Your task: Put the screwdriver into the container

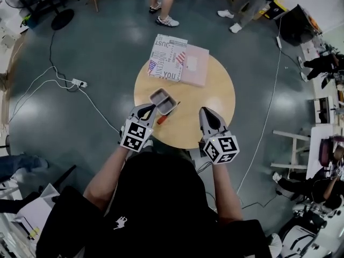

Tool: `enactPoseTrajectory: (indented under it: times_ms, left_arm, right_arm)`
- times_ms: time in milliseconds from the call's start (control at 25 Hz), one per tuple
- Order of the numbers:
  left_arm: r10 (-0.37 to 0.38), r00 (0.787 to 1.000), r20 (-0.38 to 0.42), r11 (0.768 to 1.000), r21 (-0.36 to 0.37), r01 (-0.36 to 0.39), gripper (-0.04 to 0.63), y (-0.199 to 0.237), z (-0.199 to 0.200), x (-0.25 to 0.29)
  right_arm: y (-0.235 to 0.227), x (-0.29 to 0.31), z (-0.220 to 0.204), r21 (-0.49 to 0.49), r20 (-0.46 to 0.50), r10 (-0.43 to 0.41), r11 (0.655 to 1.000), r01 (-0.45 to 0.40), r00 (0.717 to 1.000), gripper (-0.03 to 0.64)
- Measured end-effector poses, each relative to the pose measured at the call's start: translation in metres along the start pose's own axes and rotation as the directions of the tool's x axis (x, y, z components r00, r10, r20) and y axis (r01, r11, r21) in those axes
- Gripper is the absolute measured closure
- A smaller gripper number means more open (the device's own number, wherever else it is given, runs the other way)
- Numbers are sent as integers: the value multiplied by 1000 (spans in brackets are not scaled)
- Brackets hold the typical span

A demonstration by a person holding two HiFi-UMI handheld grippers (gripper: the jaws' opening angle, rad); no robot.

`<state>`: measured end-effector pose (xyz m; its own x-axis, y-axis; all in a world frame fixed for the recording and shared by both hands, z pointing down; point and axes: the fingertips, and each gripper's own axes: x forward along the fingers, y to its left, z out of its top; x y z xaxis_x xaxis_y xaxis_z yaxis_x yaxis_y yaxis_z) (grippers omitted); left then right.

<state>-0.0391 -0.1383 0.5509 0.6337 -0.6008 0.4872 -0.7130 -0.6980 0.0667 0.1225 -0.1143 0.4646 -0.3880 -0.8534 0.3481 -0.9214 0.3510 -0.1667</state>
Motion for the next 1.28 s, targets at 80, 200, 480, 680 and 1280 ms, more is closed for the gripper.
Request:
enactPoseTrajectory:
  times_ms: [80,200,480,680,1280]
  left_arm:
    - [7,1000,-22,1000,-5,-7,588,-1,-9,4]
    - [14,998,-53,1000,-13,-15,578,-3,-24,9]
    - [-42,990,-136,997,-70,33,495,-18,-66,13]
    - [-91,977,-190,993,-87,76,440,-31,-90,21]
    - [-106,922,-373,994,-43,96,383,-55,-159,59]
  right_arm:
    - [0,7,-8,-8,-24,20,1000,-20,1000,615]
    - [-1,15,-20,-12,-63,36,999,-37,997,615]
    - [2,23,-38,-6,-112,57,998,-58,992,615]
    - [9,24,-56,-3,-150,64,998,-65,987,615]
    - [3,3,-94,58,-233,17,998,-3,972,615]
